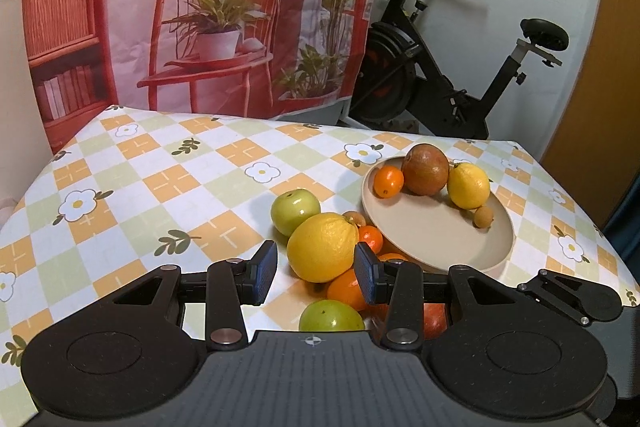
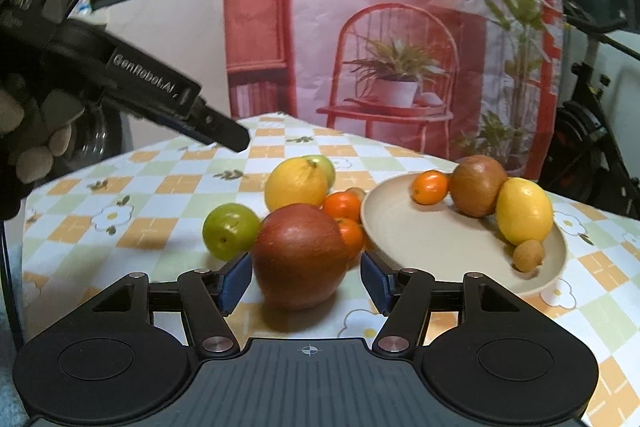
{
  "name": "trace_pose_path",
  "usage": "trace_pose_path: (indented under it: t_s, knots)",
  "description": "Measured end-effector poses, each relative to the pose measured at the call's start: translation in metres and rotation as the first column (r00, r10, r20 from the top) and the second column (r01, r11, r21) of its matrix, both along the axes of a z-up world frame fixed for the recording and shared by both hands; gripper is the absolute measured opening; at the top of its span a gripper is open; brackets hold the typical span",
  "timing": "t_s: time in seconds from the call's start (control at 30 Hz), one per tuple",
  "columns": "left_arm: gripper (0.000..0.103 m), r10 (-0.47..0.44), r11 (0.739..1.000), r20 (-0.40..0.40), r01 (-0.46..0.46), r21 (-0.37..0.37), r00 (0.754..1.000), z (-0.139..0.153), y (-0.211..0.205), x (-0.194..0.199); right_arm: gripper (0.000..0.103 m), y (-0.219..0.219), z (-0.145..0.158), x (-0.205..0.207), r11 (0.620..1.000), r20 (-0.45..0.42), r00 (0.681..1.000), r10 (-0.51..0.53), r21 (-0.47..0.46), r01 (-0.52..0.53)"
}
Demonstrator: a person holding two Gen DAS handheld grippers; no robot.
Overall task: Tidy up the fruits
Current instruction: 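Move the left tool to the large red apple in the pile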
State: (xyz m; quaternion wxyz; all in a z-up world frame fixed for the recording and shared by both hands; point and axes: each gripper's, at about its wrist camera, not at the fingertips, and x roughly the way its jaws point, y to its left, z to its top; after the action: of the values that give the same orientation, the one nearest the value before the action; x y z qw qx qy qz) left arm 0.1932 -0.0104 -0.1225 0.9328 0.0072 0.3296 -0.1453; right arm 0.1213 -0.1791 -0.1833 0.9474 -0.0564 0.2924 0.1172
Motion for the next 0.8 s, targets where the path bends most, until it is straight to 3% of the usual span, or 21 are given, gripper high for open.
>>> trace_pose_path:
  t_s: [0.2,0.43,0.8]
  knots:
    - [0.044,0.002,1.000,-0.003,-0.002,-0.014,1.000,-0.002,0.002,-0.001,0.061,0.007,-0.003,0.010,0.999,-0.044,0.999,0.019,-0.034,-0.021]
    - [0.044,-0.001,1.000,0.000,0.001,-0.028,1.000,-0.001,0.006,-0.004,0.053,0.008,-0.007,0.022,1.000,-0.103,0.995,-0.003,-0.016,0.001]
    - [0.044,-0.074,0.994,-0.020,0.072,-0.078,0.997,-0.006,0.002,-0.013,0.052,-0.034,0.003,0.002,0.960,-0.208,0.974,-0.091,0.241,0.141]
